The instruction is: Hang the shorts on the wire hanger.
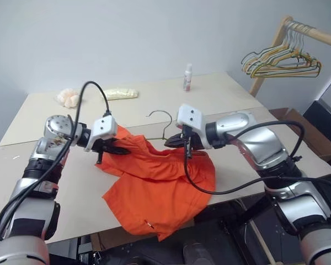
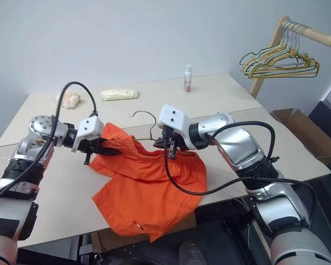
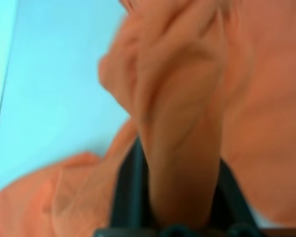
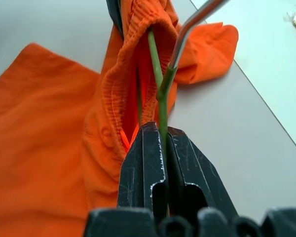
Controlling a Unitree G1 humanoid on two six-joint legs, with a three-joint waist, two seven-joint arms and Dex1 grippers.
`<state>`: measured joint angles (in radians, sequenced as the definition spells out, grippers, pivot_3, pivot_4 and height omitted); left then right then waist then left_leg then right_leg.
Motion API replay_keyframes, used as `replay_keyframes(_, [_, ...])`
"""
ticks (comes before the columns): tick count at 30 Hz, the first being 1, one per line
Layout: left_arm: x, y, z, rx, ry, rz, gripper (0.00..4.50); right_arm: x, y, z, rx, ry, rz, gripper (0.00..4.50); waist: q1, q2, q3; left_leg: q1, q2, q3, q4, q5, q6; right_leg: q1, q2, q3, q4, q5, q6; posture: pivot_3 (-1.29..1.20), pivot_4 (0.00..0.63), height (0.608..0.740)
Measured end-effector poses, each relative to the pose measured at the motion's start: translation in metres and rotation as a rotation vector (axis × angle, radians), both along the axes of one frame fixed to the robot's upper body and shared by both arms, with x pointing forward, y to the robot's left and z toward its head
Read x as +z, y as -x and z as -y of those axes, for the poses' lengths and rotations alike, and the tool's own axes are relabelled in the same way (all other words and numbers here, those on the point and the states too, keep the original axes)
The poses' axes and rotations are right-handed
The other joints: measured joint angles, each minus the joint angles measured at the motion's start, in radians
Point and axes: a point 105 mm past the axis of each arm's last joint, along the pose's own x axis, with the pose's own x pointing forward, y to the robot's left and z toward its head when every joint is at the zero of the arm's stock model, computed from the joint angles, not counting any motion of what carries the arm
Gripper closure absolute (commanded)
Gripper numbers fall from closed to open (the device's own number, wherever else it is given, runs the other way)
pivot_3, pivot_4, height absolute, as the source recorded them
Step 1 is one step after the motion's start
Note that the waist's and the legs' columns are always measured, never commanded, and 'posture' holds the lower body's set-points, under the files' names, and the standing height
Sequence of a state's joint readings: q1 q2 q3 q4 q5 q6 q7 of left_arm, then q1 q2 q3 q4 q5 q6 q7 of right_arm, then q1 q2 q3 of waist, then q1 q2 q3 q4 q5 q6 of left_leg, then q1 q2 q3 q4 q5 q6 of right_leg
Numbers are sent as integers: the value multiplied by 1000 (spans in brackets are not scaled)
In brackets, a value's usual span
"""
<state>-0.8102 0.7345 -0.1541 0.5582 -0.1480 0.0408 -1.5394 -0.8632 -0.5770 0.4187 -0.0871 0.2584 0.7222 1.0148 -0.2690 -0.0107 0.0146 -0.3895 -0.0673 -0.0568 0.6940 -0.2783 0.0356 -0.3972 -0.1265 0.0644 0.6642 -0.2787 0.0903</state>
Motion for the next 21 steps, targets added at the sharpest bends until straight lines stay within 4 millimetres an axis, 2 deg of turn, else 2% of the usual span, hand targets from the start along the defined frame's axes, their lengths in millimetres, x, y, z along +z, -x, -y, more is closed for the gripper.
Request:
replay_keyframes(4, [13,5,-16,10,-24,-6,1198,-4,1,6,-1,11,-10,4500,-9,0,0,0,0,0,0,0,0,0,0,0,0,0,0,-218,0,740])
replay_keyframes(8, [14,3,-28,35,-80,41,44,-1,-1,12,-12,8,-7,4500,-13,0,0,2,0,0,0,0,0,2,0,0,-1,0,0,-217,0,740])
replay_keyframes(12, [-3,-2,-38,66,-171,79,44,2,-1,13,-15,-4,-1,4500,-12,0,0,1,0,0,0,0,0,2,0,0,0,0,0,-220,0,740])
replay_keyframes(16, [-20,-9,-38,100,-196,76,963,3,0,13,-10,-5,-2,4500,-12,0,0,1,-1,0,0,0,0,1,-1,-1,0,0,0,-228,0,740])
replay_keyframes(21, [-27,-12,-38,115,-209,89,2614,2,1,15,-7,-1,-3,4500,-18,0,0,0,-1,0,0,0,0,1,-1,-1,0,0,0,-230,0,740])
